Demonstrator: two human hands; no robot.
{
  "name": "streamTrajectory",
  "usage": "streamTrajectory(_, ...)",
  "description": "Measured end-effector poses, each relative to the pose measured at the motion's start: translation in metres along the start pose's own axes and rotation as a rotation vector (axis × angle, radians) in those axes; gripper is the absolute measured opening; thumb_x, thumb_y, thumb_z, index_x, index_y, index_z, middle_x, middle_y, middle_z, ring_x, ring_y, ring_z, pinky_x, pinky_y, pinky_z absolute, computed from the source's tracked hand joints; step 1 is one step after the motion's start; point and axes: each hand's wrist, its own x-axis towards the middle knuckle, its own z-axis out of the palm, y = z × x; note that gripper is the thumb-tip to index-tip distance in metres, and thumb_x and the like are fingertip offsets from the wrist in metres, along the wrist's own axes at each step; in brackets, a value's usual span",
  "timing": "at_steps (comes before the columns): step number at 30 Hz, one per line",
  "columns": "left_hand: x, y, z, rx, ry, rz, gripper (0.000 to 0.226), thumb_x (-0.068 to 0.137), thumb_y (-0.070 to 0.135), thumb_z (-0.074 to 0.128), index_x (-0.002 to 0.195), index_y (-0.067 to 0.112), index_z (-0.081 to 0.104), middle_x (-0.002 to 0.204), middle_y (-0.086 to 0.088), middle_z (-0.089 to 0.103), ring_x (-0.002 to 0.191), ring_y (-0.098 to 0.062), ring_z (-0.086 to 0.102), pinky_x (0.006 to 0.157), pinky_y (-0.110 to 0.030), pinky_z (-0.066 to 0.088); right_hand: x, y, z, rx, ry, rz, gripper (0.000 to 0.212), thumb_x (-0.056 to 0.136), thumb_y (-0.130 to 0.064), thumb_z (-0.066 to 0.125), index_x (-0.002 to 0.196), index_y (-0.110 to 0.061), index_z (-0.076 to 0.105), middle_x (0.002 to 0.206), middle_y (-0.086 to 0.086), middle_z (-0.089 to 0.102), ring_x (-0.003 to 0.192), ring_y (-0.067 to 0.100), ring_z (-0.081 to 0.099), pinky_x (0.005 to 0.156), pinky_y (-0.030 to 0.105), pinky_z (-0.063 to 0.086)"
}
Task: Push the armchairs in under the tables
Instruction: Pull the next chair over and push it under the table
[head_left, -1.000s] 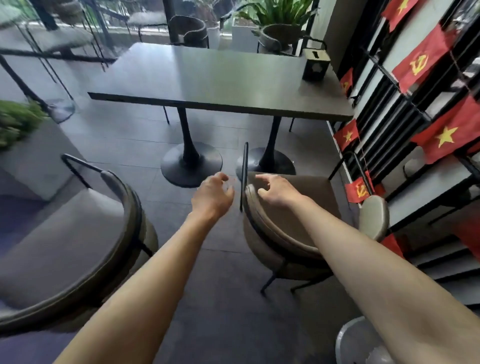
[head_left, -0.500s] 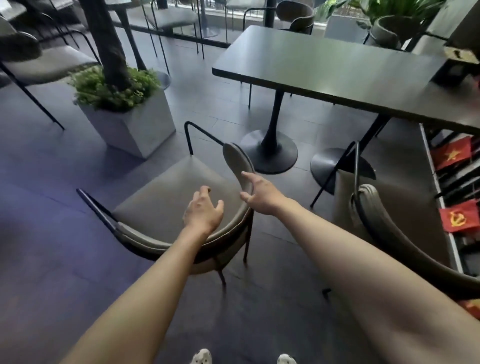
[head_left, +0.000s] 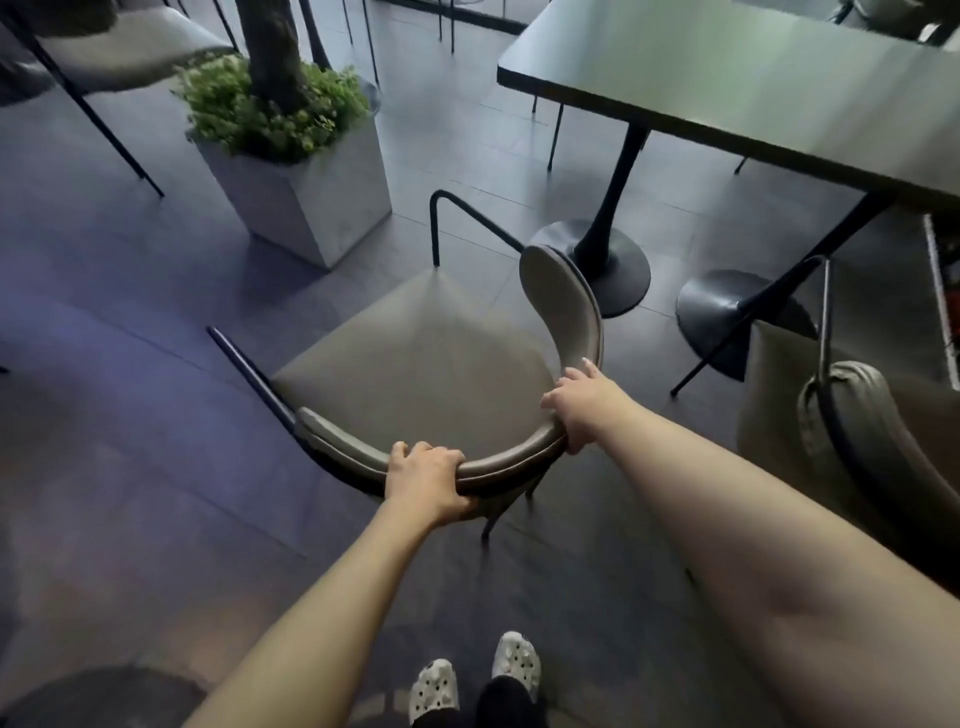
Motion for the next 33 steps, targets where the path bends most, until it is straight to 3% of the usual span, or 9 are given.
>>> streamTrajectory(3,0.005,0.006,0.008,0.049,0.058,-0.124,0.032,0.081,0.029,0.055,0.113,0.032,0.062,0.114,0.004,0.065,0.117,-0.018,0.05,0.111,-0.037,0.025,0.011,0.012,0.002,-0.102,0.067,-0.042,0.049,0.08,-0.027,0.065,0.128,-0.026,0.056,0.136,0.004,0.054,0.133,0.024,0.038,0.12,0.04,0.013)
streamTrajectory(5,0.007,0.005,0.011,0.078,0.085,-0.134,0.035,0.084,0.019,0.051,0.113,0.032,0.063,0.114,0.005,0.066,0.116,-0.017,0.05,0.11,-0.036,0.025,0.009,0.012,0.003,-0.164,0.161,-0.097,0.037,0.083,-0.023,0.061,0.119,-0.023,0.062,0.127,0.003,0.062,0.123,0.024,0.05,0.112,0.034,0.026)
streamTrajectory(8,0.004,0.004,0.011,0.094,0.141,-0.106,0.039,0.085,0.013,0.047,0.114,0.032,0.064,0.113,0.006,0.066,0.117,-0.017,0.048,0.11,-0.035,0.024,0.003,0.01,0.0,-0.221,0.183,-0.119,0.03,0.087,-0.019,0.056,0.116,-0.019,0.063,0.124,0.004,0.064,0.117,0.027,0.057,0.103,0.037,0.034)
streamTrajectory(18,0.014,-0.053,-0.007,0.091,0.068,0.026,0.037,0.087,0.023,0.052,0.114,0.044,0.064,0.113,0.015,0.067,0.115,-0.015,0.043,0.111,-0.037,0.018,-0.007,-0.025,-0.009,-0.065,0.104,-0.041,0.03,0.091,-0.009,0.053,0.12,-0.012,0.061,0.128,0.006,0.062,0.122,0.029,0.054,0.109,0.055,0.028)
streamTrajectory(23,0.041,-0.099,-0.032,0.102,0.02,0.104,0.03,0.09,0.031,0.053,0.113,0.048,0.062,0.112,0.014,0.06,0.117,-0.02,0.04,0.105,-0.038,0.021,-0.001,-0.055,-0.018,0.007,0.079,0.027,0.033,0.091,-0.01,0.052,0.123,-0.014,0.06,0.13,0.005,0.06,0.125,0.029,0.053,0.103,0.057,0.036)
streamTrajectory(28,0.083,-0.129,-0.059,0.234,0.034,0.212,0.037,0.09,0.025,0.049,0.117,0.049,0.059,0.116,0.015,0.06,0.123,-0.013,0.035,0.106,-0.041,-0.001,0.013,-0.075,-0.029,0.078,0.08,0.099,0.031,0.089,-0.02,0.058,0.118,-0.015,0.063,0.125,0.004,0.064,0.12,0.029,0.057,0.094,0.048,0.047)
streamTrajectory(33,0.13,-0.137,-0.087,0.322,0.068,0.34,0.039,0.091,0.022,0.047,0.118,0.048,0.059,0.122,0.019,0.061,0.125,-0.011,0.035,0.112,-0.044,0.004,0.03,-0.083,-0.037,0.19,0.061,0.213,0.027,0.08,-0.023,0.061,0.107,-0.018,0.067,0.115,0.002,0.068,0.11,0.027,0.062,0.087,0.04,0.052)
